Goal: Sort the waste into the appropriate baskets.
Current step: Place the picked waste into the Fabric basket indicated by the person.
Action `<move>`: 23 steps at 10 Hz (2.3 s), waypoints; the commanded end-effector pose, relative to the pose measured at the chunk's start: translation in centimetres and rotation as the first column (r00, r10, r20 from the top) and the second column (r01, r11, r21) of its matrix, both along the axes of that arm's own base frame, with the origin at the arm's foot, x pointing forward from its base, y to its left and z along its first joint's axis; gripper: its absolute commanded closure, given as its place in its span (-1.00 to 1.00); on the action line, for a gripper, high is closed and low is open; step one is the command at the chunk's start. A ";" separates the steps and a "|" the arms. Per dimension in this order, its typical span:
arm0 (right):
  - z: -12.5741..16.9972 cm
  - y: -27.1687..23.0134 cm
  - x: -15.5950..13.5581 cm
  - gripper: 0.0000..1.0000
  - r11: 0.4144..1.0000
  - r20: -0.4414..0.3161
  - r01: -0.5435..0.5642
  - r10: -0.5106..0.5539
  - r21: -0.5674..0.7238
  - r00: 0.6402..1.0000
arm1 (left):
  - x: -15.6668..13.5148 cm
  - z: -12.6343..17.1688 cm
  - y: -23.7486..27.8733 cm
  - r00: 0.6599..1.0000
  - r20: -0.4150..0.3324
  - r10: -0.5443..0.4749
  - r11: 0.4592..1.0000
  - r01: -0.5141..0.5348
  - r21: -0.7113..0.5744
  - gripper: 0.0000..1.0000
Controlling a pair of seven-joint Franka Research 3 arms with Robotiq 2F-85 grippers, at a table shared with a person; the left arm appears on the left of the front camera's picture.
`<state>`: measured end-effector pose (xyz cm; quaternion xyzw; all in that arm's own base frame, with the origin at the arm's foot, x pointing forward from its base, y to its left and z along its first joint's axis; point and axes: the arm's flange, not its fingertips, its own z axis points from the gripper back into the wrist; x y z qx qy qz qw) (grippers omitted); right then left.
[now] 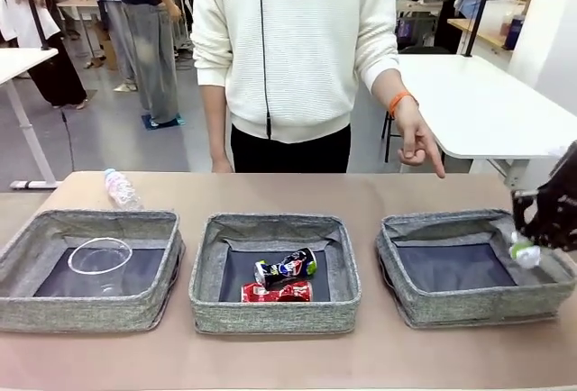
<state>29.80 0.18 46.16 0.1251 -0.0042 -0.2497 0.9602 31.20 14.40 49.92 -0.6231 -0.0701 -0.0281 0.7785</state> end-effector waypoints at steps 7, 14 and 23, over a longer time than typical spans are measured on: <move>0.3 3.1 2.2 -0.31 0.988 0.188 0.144 -0.152 0.051 0.970 | -0.3 0.0 0.0 1.000 0.005 -0.008 1.000 0.008 0.005 -1.00; 1.8 3.5 2.4 -1.00 0.986 0.250 0.151 -0.165 0.078 0.954 | -0.3 0.0 0.0 1.000 0.005 -0.008 1.000 0.008 0.005 -1.00; 8.3 1.8 3.8 -1.00 0.386 0.132 -0.154 0.083 0.910 0.988 | -0.3 0.0 0.0 1.000 0.005 -0.008 1.000 0.008 0.005 -1.00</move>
